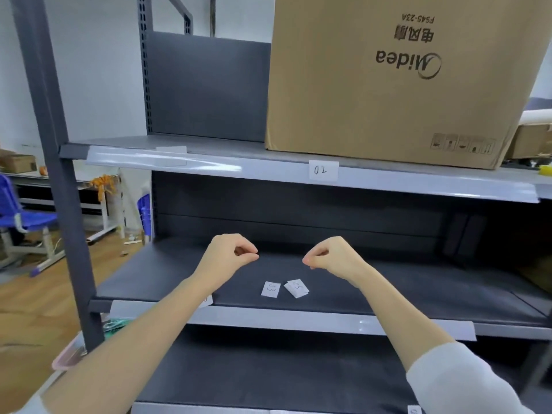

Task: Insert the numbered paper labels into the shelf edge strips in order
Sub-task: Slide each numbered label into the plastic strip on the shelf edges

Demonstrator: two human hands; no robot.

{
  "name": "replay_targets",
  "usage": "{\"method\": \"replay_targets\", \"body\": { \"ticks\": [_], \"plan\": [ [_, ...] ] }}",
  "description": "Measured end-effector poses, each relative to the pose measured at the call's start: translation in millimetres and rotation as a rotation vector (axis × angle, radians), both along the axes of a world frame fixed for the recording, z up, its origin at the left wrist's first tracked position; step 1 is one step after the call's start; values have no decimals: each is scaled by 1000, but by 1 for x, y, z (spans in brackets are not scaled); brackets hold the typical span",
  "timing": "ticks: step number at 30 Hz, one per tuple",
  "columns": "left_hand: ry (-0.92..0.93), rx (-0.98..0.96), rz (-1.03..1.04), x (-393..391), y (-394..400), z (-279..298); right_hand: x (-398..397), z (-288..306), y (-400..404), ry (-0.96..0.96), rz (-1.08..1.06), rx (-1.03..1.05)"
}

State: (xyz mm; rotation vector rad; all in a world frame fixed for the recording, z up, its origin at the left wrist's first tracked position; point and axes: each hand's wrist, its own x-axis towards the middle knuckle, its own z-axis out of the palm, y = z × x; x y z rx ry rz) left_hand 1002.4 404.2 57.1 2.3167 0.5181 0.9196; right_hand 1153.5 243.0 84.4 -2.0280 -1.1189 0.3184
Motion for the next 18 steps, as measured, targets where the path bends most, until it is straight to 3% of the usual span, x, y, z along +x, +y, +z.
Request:
{"method": "replay_targets", "body": {
  "ticks": [18],
  "plan": [
    [256, -104, -44, 93, 97, -105, 76, -124, 111, 127, -107, -243]
  ]
}}
